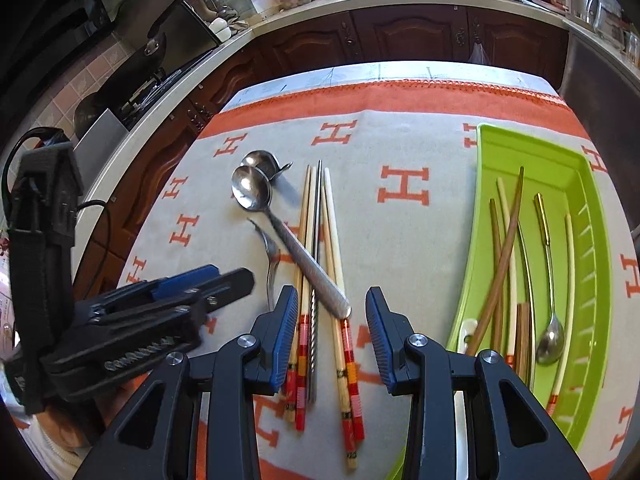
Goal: Organize utensils
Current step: 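Move both tools back over the remaining utensil pile, then grasp a silver fork with the left tool while the right grasps a silver spoon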
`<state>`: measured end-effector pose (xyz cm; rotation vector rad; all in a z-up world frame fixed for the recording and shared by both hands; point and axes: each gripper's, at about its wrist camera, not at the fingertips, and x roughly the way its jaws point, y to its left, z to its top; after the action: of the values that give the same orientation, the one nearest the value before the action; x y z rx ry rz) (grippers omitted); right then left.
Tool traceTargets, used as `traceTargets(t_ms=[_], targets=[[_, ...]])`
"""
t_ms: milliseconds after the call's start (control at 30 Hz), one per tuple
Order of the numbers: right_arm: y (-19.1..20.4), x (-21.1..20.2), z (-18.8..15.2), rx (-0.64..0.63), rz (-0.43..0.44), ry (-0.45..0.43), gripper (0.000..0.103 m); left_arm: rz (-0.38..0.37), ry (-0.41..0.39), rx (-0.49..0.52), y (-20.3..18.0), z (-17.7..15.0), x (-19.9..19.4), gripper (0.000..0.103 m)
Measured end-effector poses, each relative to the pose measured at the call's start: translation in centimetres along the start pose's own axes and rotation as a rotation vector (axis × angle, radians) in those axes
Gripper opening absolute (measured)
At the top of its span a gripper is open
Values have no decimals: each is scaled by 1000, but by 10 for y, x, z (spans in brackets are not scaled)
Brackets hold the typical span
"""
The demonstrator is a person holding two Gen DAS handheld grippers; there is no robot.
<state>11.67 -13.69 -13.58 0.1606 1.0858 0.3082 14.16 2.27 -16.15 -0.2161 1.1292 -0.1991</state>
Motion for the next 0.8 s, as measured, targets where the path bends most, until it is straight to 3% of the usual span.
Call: traceTargets(t_ms=[100,200,333,433,800], targets=[[-3,3,8,-9,-5,-5,35,42,4,6,-7,5,16,40],[-4,5,12,-13,-5,-3,35,46,16,-10,-5,6,28,20],[-3,11,18,-29,5,2,35,41,-12,-25,-1,8,32,3],[2,17,21,-43,13,5,35,3,-23,-43,5,8,33,1],[31,54,52,-175,113,84,35,-11,-31,-84,49,-4,10,0]])
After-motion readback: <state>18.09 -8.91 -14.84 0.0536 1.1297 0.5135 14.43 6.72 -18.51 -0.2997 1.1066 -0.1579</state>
